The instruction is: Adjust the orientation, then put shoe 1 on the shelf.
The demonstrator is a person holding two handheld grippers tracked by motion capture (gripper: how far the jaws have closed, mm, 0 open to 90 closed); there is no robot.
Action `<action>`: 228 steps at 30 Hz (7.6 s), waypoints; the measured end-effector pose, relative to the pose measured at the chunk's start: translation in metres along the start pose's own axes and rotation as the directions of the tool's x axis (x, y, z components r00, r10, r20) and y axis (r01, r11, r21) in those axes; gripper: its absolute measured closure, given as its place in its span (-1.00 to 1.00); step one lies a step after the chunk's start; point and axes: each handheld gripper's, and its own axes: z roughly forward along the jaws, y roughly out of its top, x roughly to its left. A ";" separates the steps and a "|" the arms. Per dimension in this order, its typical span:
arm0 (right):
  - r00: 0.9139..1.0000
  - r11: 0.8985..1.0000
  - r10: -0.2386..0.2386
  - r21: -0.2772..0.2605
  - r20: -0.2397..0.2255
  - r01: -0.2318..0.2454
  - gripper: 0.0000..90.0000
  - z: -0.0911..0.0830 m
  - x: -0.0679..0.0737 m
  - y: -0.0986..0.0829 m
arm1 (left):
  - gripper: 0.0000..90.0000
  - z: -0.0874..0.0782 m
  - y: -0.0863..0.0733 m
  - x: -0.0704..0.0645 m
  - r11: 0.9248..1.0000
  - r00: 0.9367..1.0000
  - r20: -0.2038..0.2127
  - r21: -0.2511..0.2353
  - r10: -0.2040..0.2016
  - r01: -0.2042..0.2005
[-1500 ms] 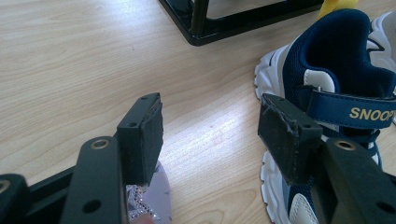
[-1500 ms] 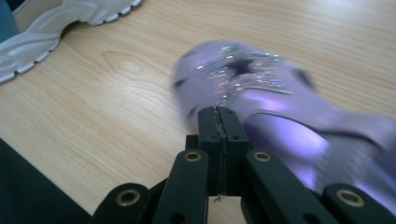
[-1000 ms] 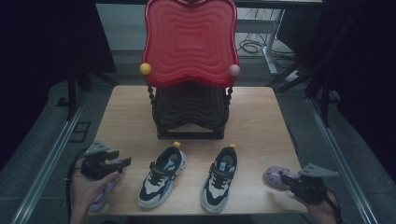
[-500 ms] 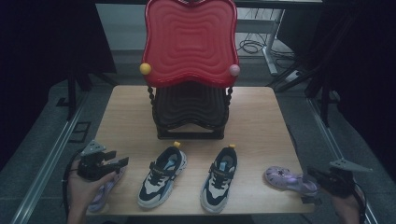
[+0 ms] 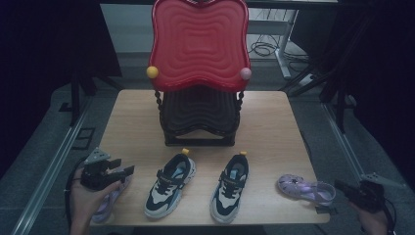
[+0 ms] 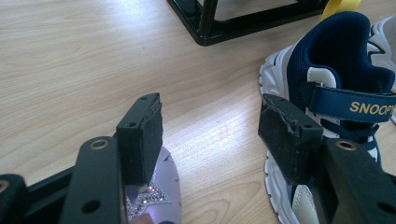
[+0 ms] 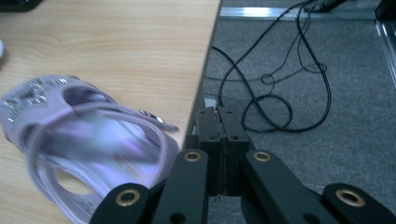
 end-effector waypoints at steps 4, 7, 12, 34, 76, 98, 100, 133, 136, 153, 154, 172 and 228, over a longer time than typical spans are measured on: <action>1.000 0.999 0.010 0.044 -0.010 -0.009 0.98 0.007 -0.005 -0.008 | -0.10 0.000 0.000 -0.001 1.000 1.000 0.000 -0.001 0.002 -0.002; 1.000 0.997 0.011 0.080 -0.012 -0.010 0.98 0.013 -0.006 -0.016 | -0.09 -0.001 0.000 -0.001 1.000 1.000 -0.003 -0.010 0.002 -0.002; 1.000 0.994 -0.011 0.106 -0.003 0.011 0.98 0.013 0.000 -0.020 | -0.09 -0.001 0.000 -0.001 1.000 1.000 -0.003 -0.011 0.002 -0.002; 0.999 0.990 -0.043 0.136 -0.010 0.044 0.98 0.006 0.020 -0.025 | -0.10 0.003 0.001 -0.003 1.000 1.000 0.006 -0.006 0.009 -0.009; 0.978 0.984 -0.091 0.132 -0.187 0.117 0.98 0.001 0.057 -0.028 | -0.10 0.006 0.002 -0.003 1.000 1.000 0.012 0.000 0.011 -0.011; 0.988 0.996 -0.061 0.050 -0.139 0.068 0.98 -0.003 0.051 -0.005 | -0.10 -0.001 -0.007 0.009 1.000 1.000 0.001 -0.004 -0.019 0.019; 0.988 0.997 -0.061 0.047 -0.139 0.068 0.98 -0.003 0.051 -0.005 | -0.10 -0.001 -0.006 0.009 1.000 1.000 0.002 -0.008 -0.018 0.018; 0.990 0.998 -0.061 0.010 -0.130 0.062 0.98 -0.033 0.049 -0.012 | -0.10 0.005 0.002 0.004 1.000 1.000 0.015 -0.004 0.000 0.000; 0.988 0.997 -0.081 -0.016 -0.133 0.080 0.98 -0.033 0.055 0.001 | -0.10 0.005 0.002 0.004 1.000 1.000 0.016 -0.004 0.001 -0.001; 0.966 0.986 -0.156 -0.097 -0.205 0.138 0.97 -0.015 0.091 0.050 | -0.10 0.009 0.002 0.002 1.000 1.000 0.018 0.008 0.004 -0.004; 0.961 0.983 -0.170 -0.111 -0.218 0.149 0.97 -0.013 0.098 0.057 | -0.11 0.010 0.002 0.001 1.000 1.000 0.019 0.011 0.006 -0.006; 0.951 0.978 -0.202 -0.094 -0.234 0.185 0.95 -0.003 0.104 0.052 | -0.11 0.000 -0.001 -0.004 1.000 0.999 0.045 -0.009 0.003 -0.002; 0.923 0.962 -0.262 0.005 -0.283 0.275 0.47 -0.002 0.114 0.021 | -0.07 -0.049 -0.074 -0.003 0.992 0.993 -0.103 0.113 -0.052 0.064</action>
